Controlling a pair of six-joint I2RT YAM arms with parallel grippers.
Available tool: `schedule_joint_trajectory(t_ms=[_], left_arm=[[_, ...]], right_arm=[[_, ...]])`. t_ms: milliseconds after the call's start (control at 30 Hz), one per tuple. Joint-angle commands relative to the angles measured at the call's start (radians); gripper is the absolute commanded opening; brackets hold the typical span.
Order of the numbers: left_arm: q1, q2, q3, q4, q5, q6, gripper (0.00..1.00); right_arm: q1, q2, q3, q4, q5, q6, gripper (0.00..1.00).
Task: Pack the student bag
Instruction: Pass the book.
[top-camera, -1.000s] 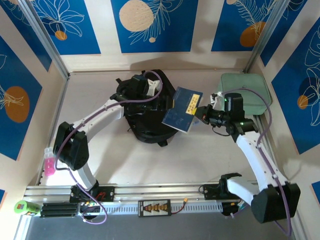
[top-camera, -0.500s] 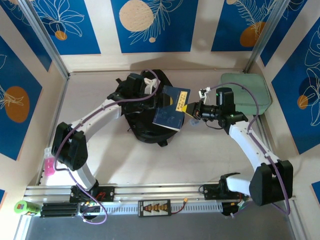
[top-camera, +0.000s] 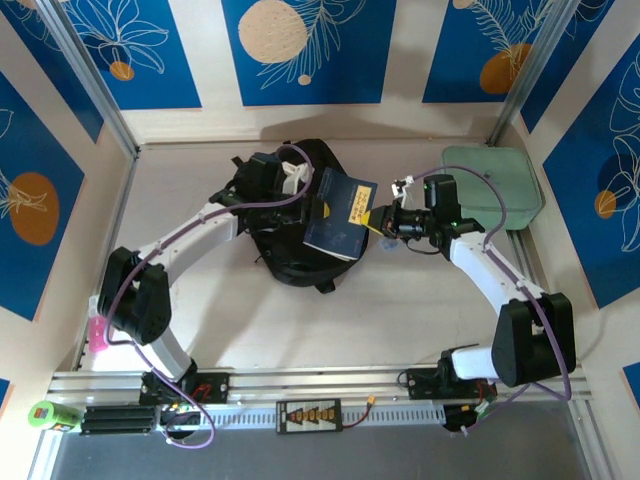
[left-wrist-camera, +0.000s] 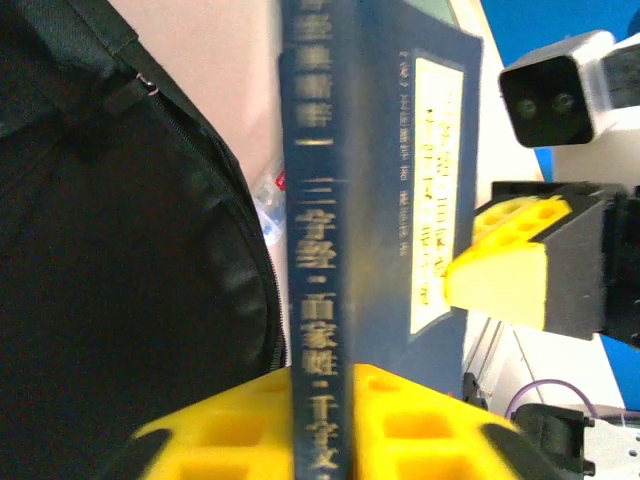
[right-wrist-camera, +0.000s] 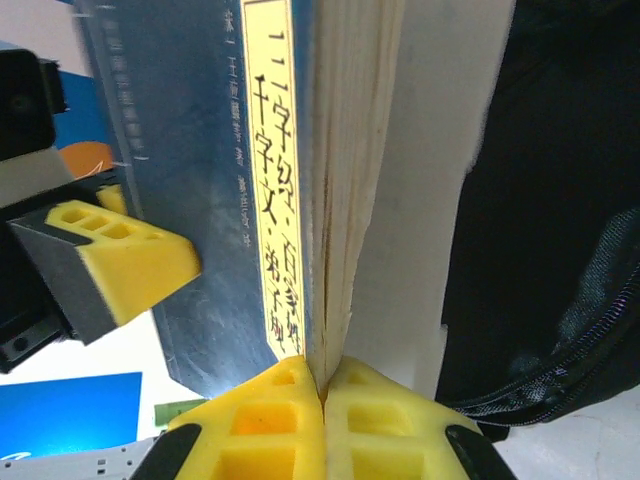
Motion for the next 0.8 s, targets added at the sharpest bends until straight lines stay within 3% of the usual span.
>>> schedule_joint_trajectory(t_ms=[0, 100, 200, 433, 567, 767], left_arm=[[0.018, -0.029, 0.020, -0.011, 0.009, 0.008, 0.00], [0.031, -0.037, 0.022, -0.004, -0.025, -0.007, 0.00], [0.039, -0.065, 0.006, 0.053, -0.075, -0.052, 0.00], [0.042, -0.169, -0.070, 0.233, -0.310, -0.270, 0.00], [0.032, -0.200, -0.127, 0.435, -0.381, -0.424, 0.00], [0.020, -0.191, -0.169, 0.561, -0.479, -0.575, 0.00]], right_arm=[[0.010, -0.007, 0.047, -0.010, 0.029, -0.036, 0.20], [0.015, -0.050, 0.022, -0.006, 0.100, -0.025, 0.57], [0.010, -0.086, -0.011, 0.009, 0.152, 0.033, 0.74], [0.003, -0.106, -0.146, 0.282, 0.149, 0.350, 0.90], [0.011, -0.081, -0.170, 0.447, 0.135, 0.498, 0.97], [0.077, 0.014, -0.206, 0.801, 0.127, 0.742, 0.99]])
